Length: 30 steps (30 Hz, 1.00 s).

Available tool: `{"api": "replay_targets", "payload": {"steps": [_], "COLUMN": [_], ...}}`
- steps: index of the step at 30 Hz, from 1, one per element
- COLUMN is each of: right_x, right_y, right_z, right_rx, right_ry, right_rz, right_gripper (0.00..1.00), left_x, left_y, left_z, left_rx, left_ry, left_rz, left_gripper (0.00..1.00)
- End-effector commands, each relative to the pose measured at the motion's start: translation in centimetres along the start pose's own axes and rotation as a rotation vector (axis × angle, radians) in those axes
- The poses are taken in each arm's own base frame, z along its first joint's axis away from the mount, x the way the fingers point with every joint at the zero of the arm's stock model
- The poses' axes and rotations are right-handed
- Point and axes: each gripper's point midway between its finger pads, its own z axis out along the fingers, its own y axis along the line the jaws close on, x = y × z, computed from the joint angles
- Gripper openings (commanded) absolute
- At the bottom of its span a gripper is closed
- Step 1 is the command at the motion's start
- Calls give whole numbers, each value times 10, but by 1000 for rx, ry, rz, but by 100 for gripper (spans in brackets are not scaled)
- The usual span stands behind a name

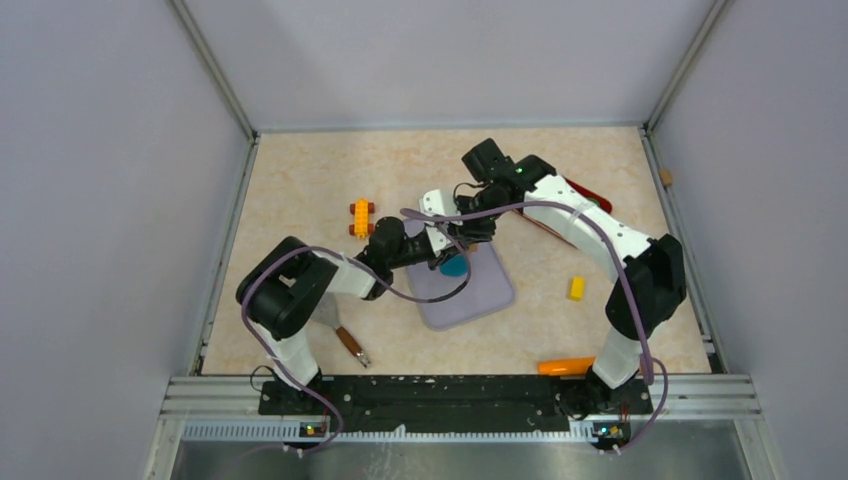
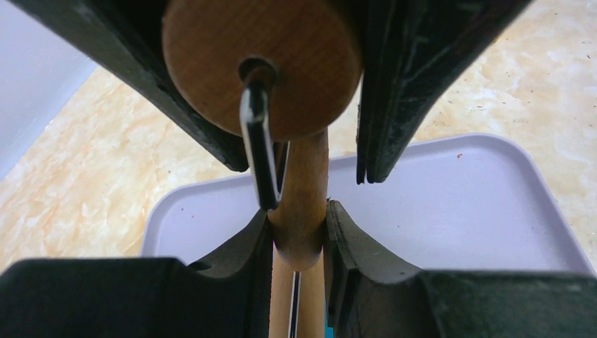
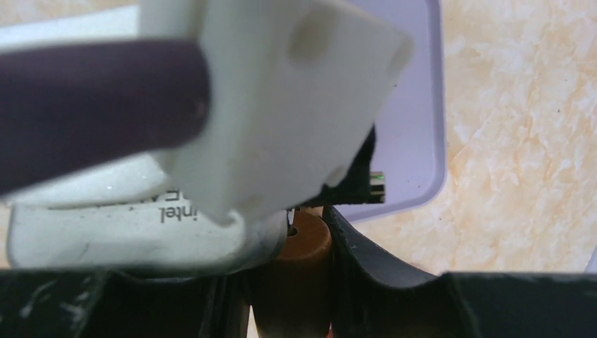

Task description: Roll out the dumpling wrappers from the dough

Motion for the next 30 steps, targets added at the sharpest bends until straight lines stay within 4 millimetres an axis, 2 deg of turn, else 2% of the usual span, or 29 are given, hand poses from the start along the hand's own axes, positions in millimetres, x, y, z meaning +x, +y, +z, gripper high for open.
{"api": "replay_targets", "payload": {"steps": [1,6,10,14,19,23,30], "right_x": [-9,-8,-8,-8,-1,1,9], "right_y": [-8,-4,5,16,26,44,70], "right_z": [-1,8,14,19,29,37,46], "right_rx": [40,19,-10,-39,-69,-123,-194], "right_ry": [-17,-22,-29,-37,-28,-25,-19], "right_rz": [-86,-93,-96,-103,-90,-77,-19], "right_gripper": [0,0,0,0,0,0,0], "left_x": [-24,-26,-33,-40,-20,2,27], "left_y": [10,13,20,20,16,-12,-39], "left_z": [3,11,20,19,16,10,4], "left_rx": [-54,-72,-92,-122,-168,-130,-117], "left_ry": [-113,-131,-138,-159,-124,-100,-67], "left_rz": [61,16,-112,-213,-306,-370,-449], "left_gripper": [4,0,0,0,0,0,0]}}
